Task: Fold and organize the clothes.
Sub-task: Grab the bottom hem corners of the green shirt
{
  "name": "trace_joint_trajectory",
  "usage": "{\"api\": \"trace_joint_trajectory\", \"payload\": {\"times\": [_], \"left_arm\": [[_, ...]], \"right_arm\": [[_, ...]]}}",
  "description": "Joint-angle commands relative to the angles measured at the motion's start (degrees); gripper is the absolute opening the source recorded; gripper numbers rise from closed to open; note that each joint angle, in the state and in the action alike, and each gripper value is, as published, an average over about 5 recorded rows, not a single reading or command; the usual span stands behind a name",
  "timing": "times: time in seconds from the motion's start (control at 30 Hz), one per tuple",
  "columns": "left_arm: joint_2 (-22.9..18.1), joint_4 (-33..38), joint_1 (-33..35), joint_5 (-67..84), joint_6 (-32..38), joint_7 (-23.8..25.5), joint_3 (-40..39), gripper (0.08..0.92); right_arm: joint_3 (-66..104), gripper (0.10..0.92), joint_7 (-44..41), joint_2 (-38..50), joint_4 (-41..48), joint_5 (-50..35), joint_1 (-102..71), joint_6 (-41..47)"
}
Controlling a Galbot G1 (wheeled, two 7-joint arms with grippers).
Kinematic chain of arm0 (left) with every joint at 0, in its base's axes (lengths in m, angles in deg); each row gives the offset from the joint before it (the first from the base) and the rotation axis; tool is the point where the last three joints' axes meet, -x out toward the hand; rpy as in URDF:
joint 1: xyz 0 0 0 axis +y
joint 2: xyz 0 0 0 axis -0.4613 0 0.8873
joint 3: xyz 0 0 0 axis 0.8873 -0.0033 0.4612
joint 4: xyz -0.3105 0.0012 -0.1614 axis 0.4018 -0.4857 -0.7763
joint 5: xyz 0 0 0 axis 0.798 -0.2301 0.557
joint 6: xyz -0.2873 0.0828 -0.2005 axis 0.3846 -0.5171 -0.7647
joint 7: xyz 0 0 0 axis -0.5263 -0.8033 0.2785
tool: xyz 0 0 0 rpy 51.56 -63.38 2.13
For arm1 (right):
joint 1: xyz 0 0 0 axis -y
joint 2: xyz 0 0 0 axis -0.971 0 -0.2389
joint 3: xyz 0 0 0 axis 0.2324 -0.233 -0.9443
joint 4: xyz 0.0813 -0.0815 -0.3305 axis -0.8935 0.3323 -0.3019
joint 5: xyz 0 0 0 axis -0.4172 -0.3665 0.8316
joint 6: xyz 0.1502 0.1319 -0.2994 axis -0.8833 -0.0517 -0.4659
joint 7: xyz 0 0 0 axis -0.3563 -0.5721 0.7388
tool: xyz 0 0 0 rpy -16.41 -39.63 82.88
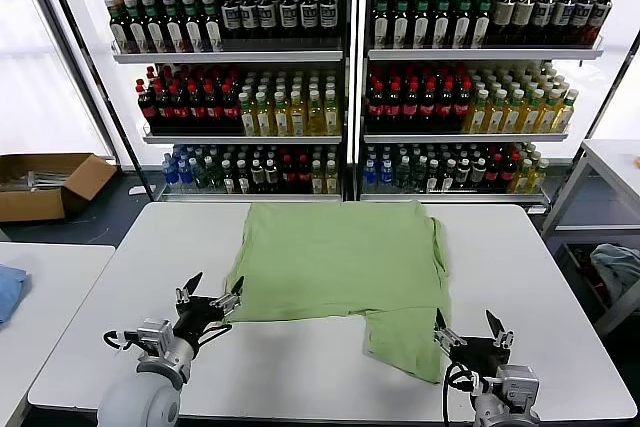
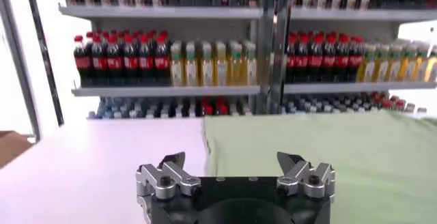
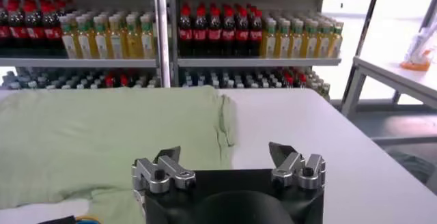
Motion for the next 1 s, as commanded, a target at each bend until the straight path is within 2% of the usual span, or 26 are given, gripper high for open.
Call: {"api": "trace_joint_trajectory", "payload": {"times": [0.03,0.4,1.0], "left_arm": [[1.41,-2.55,-0.33,-0.45,-2.82,0.0,-0.58,0.823],[1.68,-0.15,1.91,-0.33,-3.91,0.44,-1.3,0.823],[1.02,-0.84,2.65,0.34,-3.59,0.34,-1.23,0.823]], "right_arm": [[-0.73,0.823,0.89,-0.42,1.62,-0.33,-0.42,0.09],[-3.95,0.823,1.68,-2.65,3.26,2.04,0.71,0.1],[-6.72,0.823,3.0,-4.37,7.62,2.97,0.92,0.06]]}}
